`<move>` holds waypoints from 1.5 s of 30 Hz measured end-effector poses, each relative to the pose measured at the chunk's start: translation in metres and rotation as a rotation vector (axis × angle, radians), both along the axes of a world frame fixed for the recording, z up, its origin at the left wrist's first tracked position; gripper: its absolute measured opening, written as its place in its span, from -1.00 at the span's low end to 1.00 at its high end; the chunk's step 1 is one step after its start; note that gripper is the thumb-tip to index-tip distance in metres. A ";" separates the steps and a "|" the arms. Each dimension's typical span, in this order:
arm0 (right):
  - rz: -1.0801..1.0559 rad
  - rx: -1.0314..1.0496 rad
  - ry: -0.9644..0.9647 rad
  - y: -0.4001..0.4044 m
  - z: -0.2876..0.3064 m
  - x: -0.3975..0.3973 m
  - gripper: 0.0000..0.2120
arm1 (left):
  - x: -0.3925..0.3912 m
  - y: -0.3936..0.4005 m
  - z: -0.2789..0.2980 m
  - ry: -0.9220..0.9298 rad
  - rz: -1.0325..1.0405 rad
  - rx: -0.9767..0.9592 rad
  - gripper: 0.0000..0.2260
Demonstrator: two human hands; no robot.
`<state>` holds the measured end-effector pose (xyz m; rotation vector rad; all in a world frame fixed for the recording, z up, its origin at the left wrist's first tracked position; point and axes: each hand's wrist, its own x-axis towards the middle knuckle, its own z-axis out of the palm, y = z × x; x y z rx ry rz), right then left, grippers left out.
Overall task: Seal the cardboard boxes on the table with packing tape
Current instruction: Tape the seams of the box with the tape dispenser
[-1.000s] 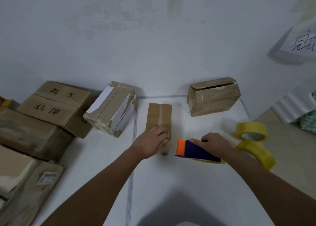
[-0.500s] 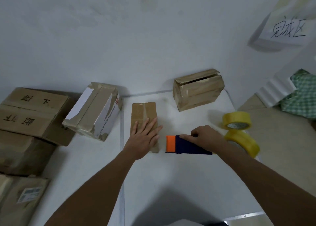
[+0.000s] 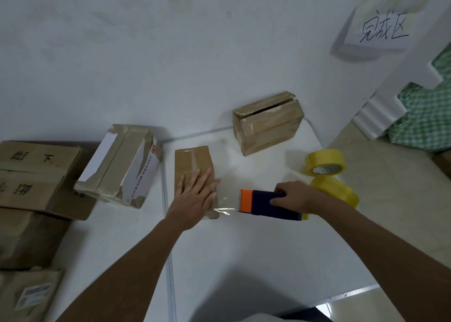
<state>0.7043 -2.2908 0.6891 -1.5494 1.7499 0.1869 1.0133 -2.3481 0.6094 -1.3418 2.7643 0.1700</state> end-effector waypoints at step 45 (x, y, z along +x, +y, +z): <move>-0.913 0.191 -1.013 0.027 -0.073 0.132 -0.78 | 0.019 0.019 0.025 0.363 0.206 0.485 -0.56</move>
